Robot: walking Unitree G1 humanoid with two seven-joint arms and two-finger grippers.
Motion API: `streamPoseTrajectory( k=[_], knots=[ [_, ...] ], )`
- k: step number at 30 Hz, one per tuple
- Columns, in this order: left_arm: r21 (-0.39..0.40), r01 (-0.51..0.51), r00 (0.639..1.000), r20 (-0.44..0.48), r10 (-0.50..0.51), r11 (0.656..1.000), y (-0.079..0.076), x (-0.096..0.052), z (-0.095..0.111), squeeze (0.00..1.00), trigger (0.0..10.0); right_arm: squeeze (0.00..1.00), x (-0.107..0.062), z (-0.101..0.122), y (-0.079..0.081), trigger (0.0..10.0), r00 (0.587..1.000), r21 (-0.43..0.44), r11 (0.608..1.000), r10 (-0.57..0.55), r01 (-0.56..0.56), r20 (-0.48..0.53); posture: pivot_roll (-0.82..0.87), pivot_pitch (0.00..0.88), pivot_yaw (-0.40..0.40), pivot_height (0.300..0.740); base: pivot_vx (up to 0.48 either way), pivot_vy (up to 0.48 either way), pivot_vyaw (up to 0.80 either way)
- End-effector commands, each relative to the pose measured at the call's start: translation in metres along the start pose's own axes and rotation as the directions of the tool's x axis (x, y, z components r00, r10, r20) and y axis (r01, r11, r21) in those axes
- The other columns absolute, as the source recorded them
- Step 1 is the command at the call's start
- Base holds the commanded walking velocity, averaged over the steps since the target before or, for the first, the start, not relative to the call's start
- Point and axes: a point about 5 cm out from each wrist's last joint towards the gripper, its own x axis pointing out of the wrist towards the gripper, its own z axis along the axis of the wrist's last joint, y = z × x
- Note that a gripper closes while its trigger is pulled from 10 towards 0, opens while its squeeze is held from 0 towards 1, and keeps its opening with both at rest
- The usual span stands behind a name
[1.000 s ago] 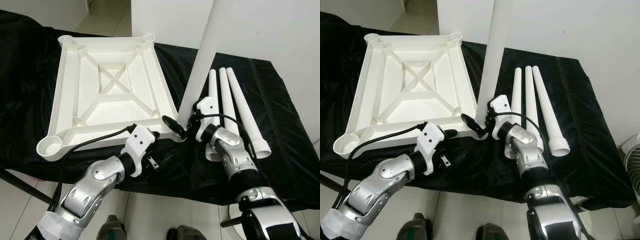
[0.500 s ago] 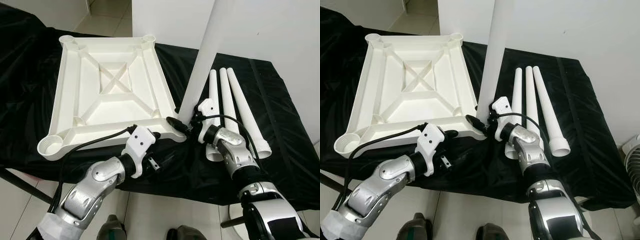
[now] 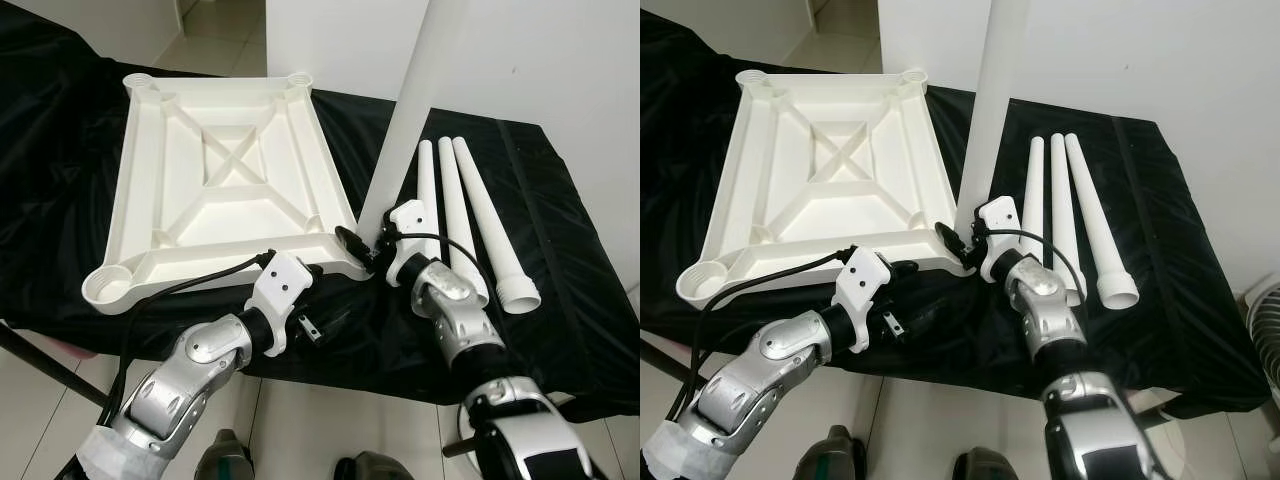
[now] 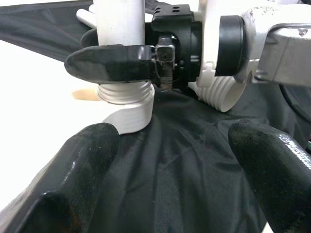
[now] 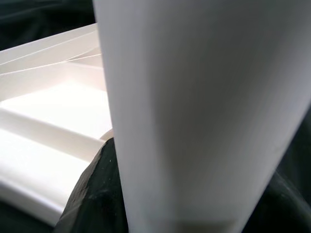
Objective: Building children table
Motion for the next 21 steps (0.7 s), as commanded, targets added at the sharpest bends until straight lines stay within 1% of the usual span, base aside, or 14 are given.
streamPoseTrajectory(
  k=[1,2,3,4,6,7,8,10,12,16,17,18,19,21],
  knots=[
    [-0.002,0.060,0.998,-0.019,-0.060,0.998,-0.005,0.001,-0.003,0.00,10.0,0.00,-0.002,0.005,-0.004,10.0,0.996,-0.025,0.996,-0.084,0.084,0.008,0.07,0.027,-0.044,0.740,0.000,0.000,0.00],
    [-0.005,0.060,0.998,-0.018,-0.061,0.998,-0.006,0.000,-0.003,0.00,10.0,0.00,-0.003,0.006,0.005,10.0,0.992,-0.012,0.992,-0.128,0.128,0.021,0.07,0.024,-0.045,0.740,0.000,0.000,0.00],
    [-0.005,0.060,0.998,-0.018,-0.061,0.998,-0.006,0.000,-0.003,0.00,10.0,0.00,-0.003,0.006,0.005,10.0,0.992,-0.012,0.992,-0.128,0.128,0.021,0.07,0.024,-0.045,0.740,0.000,0.000,0.00],
    [-0.005,0.061,0.998,-0.018,-0.061,0.998,-0.006,0.000,-0.003,0.00,10.0,0.00,-0.004,0.005,0.007,10.0,0.984,-0.004,0.984,-0.177,0.177,0.013,0.07,0.022,-0.048,0.740,0.000,0.000,0.00],
    [-0.005,0.061,0.998,-0.018,-0.061,0.998,-0.006,0.000,-0.003,0.00,10.0,0.00,-0.004,0.005,0.007,10.0,0.984,-0.004,0.984,-0.177,0.177,0.013,0.07,0.022,-0.048,0.740,0.000,0.000,0.00],
    [-0.005,0.061,0.998,-0.018,-0.061,0.998,-0.006,0.000,-0.003,0.00,10.0,0.00,-0.005,0.004,0.008,10.0,0.974,-0.005,0.974,-0.226,0.226,0.003,0.07,0.022,-0.049,0.740,0.000,0.000,0.00],
    [-0.005,0.061,0.998,-0.018,-0.061,0.998,-0.006,0.000,-0.003,0.00,10.0,0.00,-0.005,0.004,0.008,10.0,0.974,-0.005,0.974,-0.226,0.226,0.003,0.07,0.022,-0.049,0.740,0.000,0.000,0.00],
    [-0.002,0.062,0.998,-0.017,-0.062,0.998,-0.006,0.001,-0.003,0.00,10.0,0.00,-0.006,0.001,0.016,10.0,0.947,-0.002,0.947,-0.321,0.321,-0.017,0.07,0.021,-0.052,0.740,0.000,0.000,0.00],
    [-0.002,0.062,0.998,-0.017,-0.062,0.998,-0.006,0.001,-0.003,0.00,10.0,0.00,-0.006,0.001,0.016,10.0,0.947,-0.002,0.947,-0.321,0.321,-0.017,0.07,0.021,-0.052,0.740,0.000,0.000,0.00],
    [-0.006,0.062,0.998,-0.017,-0.062,0.998,-0.006,0.001,-0.003,0.00,10.0,0.00,-0.003,0.003,0.032,10.0,0.936,0.039,0.935,-0.352,0.352,-0.004,0.07,0.020,-0.053,0.740,0.000,0.000,0.00],
    [-0.008,0.062,0.998,-0.016,-0.062,0.998,-0.006,0.001,-0.003,0.00,10.0,0.90,-0.002,0.008,0.034,10.0,0.943,0.051,0.942,-0.332,0.331,0.026,0.07,0.018,-0.051,0.740,0.000,0.000,0.00],
    [-0.008,0.062,0.998,-0.016,-0.062,0.998,-0.006,0.001,-0.003,0.00,10.0,0.90,-0.002,0.008,0.034,10.0,0.943,0.051,0.942,-0.332,0.331,0.026,0.07,0.018,-0.051,0.740,0.000,0.000,0.00],
    [-0.009,0.062,0.998,-0.016,-0.062,0.998,-0.007,0.001,-0.003,0.00,10.0,1.00,-0.002,0.012,0.035,10.0,0.947,0.068,0.947,-0.318,0.314,0.054,0.07,0.016,-0.050,0.740,0.000,0.000,0.00],
    [-0.008,0.062,0.998,-0.016,-0.062,0.998,-0.006,0.001,-0.003,0.00,10.0,1.00,-0.003,0.017,0.034,10.0,0.948,0.075,0.951,-0.306,0.300,0.087,0.07,0.014,-0.053,0.740,0.000,0.000,0.00]
  ],
)
